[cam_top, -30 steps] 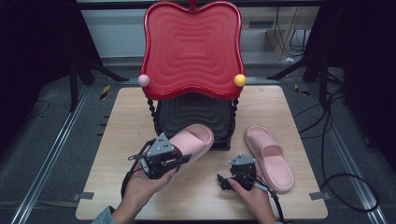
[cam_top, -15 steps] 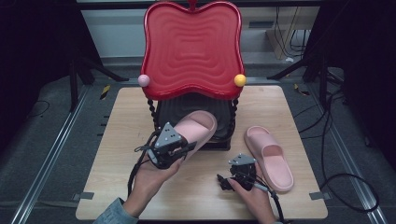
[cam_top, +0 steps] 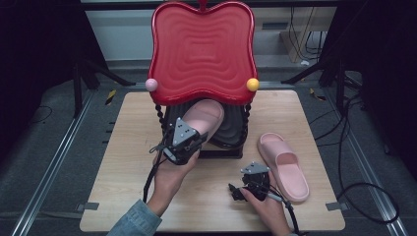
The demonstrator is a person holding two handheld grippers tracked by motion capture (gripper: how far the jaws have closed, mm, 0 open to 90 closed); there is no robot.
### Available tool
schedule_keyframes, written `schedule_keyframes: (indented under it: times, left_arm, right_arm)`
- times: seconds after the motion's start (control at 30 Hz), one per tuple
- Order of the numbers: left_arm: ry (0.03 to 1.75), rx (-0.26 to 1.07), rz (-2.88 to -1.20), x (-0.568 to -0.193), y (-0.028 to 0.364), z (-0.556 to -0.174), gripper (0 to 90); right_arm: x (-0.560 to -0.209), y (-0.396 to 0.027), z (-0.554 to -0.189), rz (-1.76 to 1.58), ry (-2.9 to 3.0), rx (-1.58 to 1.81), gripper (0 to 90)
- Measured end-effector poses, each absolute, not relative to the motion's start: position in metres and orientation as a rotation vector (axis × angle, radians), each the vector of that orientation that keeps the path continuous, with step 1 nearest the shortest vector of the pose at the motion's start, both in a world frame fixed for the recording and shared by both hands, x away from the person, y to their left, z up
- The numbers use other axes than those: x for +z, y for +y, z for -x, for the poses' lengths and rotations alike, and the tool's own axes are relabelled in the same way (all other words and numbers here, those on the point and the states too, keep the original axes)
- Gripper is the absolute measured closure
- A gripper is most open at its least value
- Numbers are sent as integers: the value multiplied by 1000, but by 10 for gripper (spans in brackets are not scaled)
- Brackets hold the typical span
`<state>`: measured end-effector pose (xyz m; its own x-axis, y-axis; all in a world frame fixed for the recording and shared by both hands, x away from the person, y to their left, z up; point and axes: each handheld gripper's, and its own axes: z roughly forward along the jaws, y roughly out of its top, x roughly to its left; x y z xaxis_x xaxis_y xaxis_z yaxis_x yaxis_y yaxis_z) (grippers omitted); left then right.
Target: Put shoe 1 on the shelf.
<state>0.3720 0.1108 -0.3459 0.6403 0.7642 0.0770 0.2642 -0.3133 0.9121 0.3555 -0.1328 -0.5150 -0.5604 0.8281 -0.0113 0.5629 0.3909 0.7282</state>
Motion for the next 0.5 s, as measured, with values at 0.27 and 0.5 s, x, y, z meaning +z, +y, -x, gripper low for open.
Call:
schedule_keyframes:
  times: [0.27,0.5]
  left_arm:
    - [889,715,-1798,-353,107,-386,825]
    - [962,765,-1725,-361,104,-397,826]
  right_arm:
    - [-515,-133,-356,-1202,2282,979,25]
    - [-515,-133,-355,-1200,2284,979,25]
